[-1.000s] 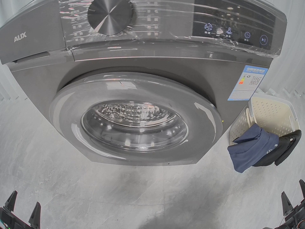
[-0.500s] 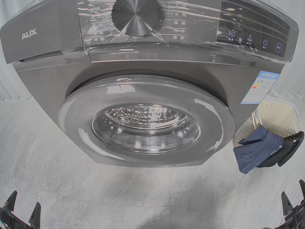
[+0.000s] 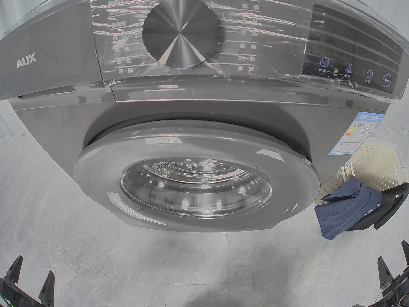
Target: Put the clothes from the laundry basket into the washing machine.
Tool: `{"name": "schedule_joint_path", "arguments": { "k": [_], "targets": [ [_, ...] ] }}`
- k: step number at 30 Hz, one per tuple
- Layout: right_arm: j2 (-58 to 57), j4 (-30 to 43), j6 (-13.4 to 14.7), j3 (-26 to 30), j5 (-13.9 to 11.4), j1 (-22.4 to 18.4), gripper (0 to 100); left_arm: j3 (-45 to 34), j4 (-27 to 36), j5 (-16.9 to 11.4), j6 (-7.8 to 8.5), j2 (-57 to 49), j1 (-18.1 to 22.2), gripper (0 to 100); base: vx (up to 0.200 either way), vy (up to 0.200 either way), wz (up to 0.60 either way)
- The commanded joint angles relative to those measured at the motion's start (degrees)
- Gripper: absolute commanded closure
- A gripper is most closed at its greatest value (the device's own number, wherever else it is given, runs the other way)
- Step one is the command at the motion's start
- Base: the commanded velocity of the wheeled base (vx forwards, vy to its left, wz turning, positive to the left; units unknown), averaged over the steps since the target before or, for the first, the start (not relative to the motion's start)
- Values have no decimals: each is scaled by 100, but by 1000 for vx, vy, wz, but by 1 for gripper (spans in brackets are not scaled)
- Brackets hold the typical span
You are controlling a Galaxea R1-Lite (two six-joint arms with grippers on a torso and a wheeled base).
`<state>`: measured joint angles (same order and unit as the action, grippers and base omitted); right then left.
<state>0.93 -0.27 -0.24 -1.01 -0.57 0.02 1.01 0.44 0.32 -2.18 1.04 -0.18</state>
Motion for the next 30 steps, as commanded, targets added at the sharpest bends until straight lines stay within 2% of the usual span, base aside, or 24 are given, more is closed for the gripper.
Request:
{"name": "schedule_joint_path", "arguments": {
  "k": [1,14,15,16,18,19,20,21,22,23,24,25,26,28,30],
  "targets": [
    [-93,0,24,101,-4,-2,0,-84,0,3,-2,-86,1,0,0,0,0],
    [-93,-79,-46,40,-110,6,0,-84,0,3,-2,-86,1,0,0,0,0],
    [-75,-175,-20,-162,-92,6,0,-84,0,3,-2,-86,1,0,0,0,0],
    [92,-307,33,-822,-31,-2,0,-84,0,3,-2,-86,1,0,0,0,0],
    [602,-298,60,-1534,5,-2,0,-84,0,3,7,-86,1,0,0,0,0],
    [795,-246,60,-1621,-57,-2,0,-84,0,3,16,-86,1,0,0,0,0],
    [901,-210,68,-1639,-83,-2,0,-84,0,3,16,-86,1,0,0,0,0],
    [1393,-105,174,-1534,-215,85,0,-84,0,3,7,-86,1,0,0,0,0],
    [1393,-105,174,-1534,-215,85,0,-84,0,3,-2,-86,1,0,0,0,0],
    [2210,-307,552,-1191,-435,314,0,-84,0,3,-2,-86,1,0,0,0,0],
    [2562,-474,763,-1103,-514,428,0,-84,0,3,-2,-86,1,0,0,0,0],
    [2562,-474,763,-1103,-514,428,0,-84,0,3,-2,-86,1,0,0,0,0],
    [3379,-1010,1132,-989,-558,683,0,-84,0,3,-10,-86,1,0,0,0,0],
    [3950,-1459,1105,-866,-558,912,0,-84,0,3,-2,-86,1,0,0,0,0],
    [4381,-1907,912,-778,-558,1184,0,-84,0,3,7,-86,1,0,0,0,0]
  ]
}}
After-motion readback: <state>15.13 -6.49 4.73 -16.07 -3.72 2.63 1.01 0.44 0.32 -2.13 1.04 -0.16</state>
